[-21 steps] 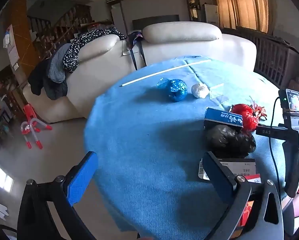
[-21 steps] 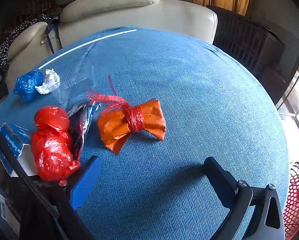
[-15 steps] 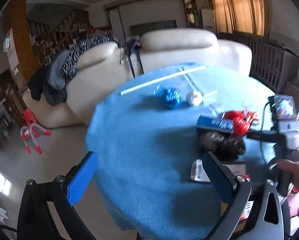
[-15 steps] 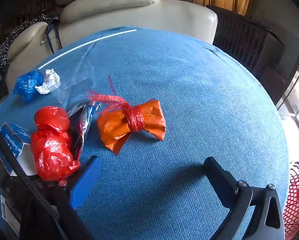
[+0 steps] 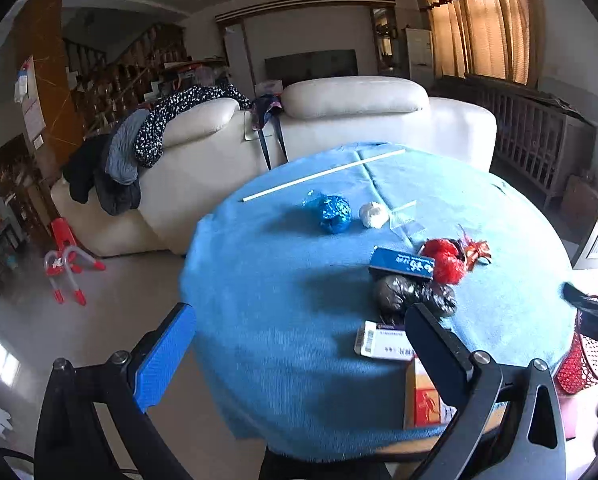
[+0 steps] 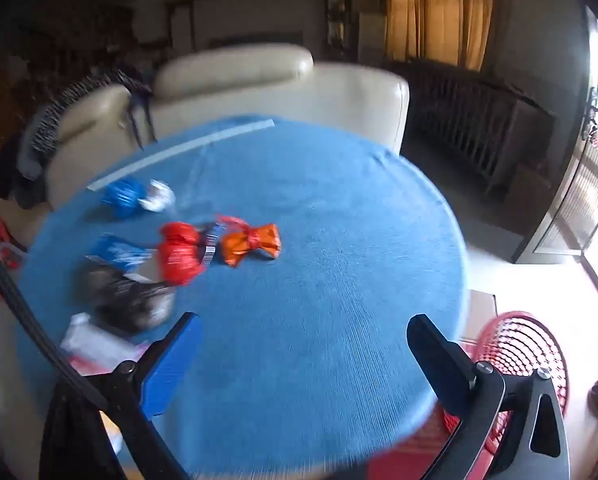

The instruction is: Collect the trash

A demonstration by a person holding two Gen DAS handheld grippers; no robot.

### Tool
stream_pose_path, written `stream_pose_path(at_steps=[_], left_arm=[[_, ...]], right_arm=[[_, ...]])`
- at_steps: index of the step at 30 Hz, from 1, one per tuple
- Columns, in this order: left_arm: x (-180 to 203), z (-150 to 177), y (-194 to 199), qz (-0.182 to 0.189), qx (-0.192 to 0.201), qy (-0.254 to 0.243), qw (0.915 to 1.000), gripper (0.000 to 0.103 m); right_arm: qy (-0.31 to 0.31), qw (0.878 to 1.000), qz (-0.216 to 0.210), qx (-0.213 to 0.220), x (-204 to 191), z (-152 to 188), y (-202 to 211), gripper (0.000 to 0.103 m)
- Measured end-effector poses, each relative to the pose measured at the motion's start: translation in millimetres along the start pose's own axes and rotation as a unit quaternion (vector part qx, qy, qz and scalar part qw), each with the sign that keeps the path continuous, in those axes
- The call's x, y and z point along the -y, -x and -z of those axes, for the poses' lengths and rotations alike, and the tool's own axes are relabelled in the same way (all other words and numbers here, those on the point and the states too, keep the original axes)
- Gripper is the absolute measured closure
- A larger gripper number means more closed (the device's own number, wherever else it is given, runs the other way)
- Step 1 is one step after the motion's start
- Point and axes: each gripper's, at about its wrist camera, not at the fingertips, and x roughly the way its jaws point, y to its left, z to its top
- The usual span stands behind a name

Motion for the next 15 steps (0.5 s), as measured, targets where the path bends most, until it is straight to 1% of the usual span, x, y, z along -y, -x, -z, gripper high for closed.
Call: stream_pose_path(at_steps=[3,5,7,9,10,11,13,14,15], left_arm=[[2.3,4.1,15.2,0.006,0.007,-0.002,1.0000,0.000],[1.1,7.0,26.5,0.006,0.014,-0.004,0.9999,0.000],[0.3,10.2,37.4,0.007,0.024,-0.007,0.9997,0.000],[-0.4,13.5,46.8,0.008,0.031,-0.011,0.9994,0.000],[2.9,11.1,49.5,0.008,0.033,-0.012,0.9993,0.000],[1.9,12.4,54.5,0.010,0.038,-0.014,0.9991,0.000],[1.3,15.2,62.0,0.008,0.046,-0.020,0.9987,0.000],[0.9,16.4,65.1,0.007,0.051,-0.023,0.9984,0.000],[0.3,17.4,67.6,0.006,0.054,-0.025,0.9982,0.000]], right_arm=[[0.012,0.999,-0.002,0.052,-8.9,7.1,70.1,0.000],[-0.001,0.997,-0.015,0.078,-20.4,9.0,98.8,0.000],[-0.023,0.994,-0.034,0.097,-20.4,18.1,125.8,0.000],[-0.060,0.992,-0.063,0.097,-21.2,31.9,141.0,0.000],[-0.065,0.991,-0.081,0.090,-23.9,38.3,144.3,0.000],[-0.065,0.991,-0.083,0.086,-26.4,43.2,146.2,0.000],[-0.064,0.993,-0.062,0.076,-31.4,47.5,148.3,0.000],[-0.069,0.993,-0.055,0.076,-32.6,45.9,150.1,0.000],[-0.073,0.992,-0.057,0.082,-31.1,46.7,153.9,0.000]])
